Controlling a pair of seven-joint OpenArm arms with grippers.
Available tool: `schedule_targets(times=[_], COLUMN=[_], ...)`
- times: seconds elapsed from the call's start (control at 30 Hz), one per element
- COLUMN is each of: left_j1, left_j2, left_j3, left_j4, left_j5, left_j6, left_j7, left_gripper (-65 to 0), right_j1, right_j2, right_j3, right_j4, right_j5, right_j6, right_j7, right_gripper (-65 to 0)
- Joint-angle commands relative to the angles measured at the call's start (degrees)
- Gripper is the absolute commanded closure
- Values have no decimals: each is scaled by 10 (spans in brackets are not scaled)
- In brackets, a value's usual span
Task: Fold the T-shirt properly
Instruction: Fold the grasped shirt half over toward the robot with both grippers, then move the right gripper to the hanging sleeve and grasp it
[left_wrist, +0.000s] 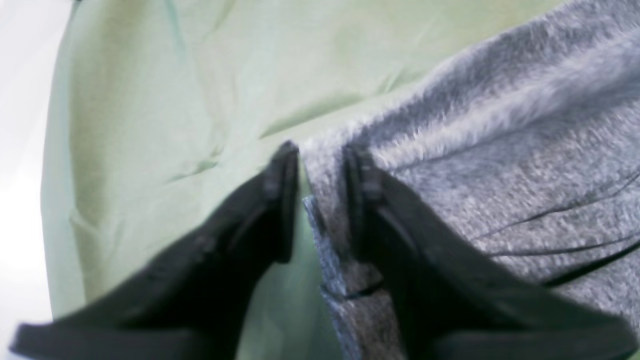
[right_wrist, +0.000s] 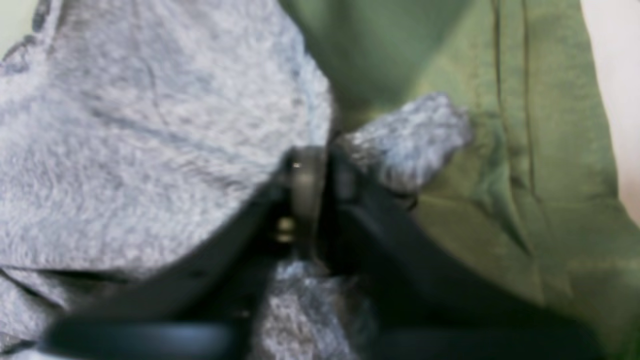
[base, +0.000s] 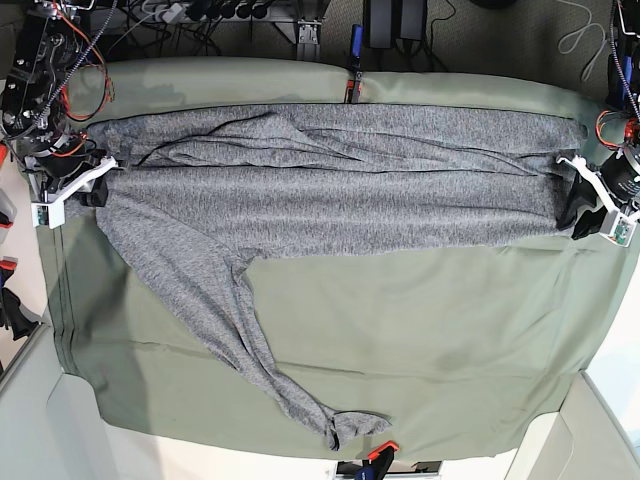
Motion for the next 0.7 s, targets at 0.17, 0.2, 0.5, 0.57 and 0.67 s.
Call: schedule_targets(times=[0.17,0.2,0.5,0.57,0.67], left_j1=[-5,-5,-5,-4,-4], left_j2=[-15,-15,-15,-15,-15], left_j3=[-7,-7,-7,-7,-7], left_j4=[8,8,8,8,8], left_j5=[-7,-7,-7,-7,-8], left_j6=[-1,-1,-1,-1,-1], left_j7=[-7,-7,5,5,8], left_gripper=[-246,-246,-246,-246,-246], right_j1=[9,11,104,125,153], right_j2=[9,9,-20,-31,-50], right_j3=[5,5,5,4,-2], right_j4=[8,9,9,9,9], right_j5=[30,36,79,77,52], right_j6=[0,0,12,12,12], right_j7=[28,33,36,36,37], right_gripper=[-386,-386,-386,-386,-386])
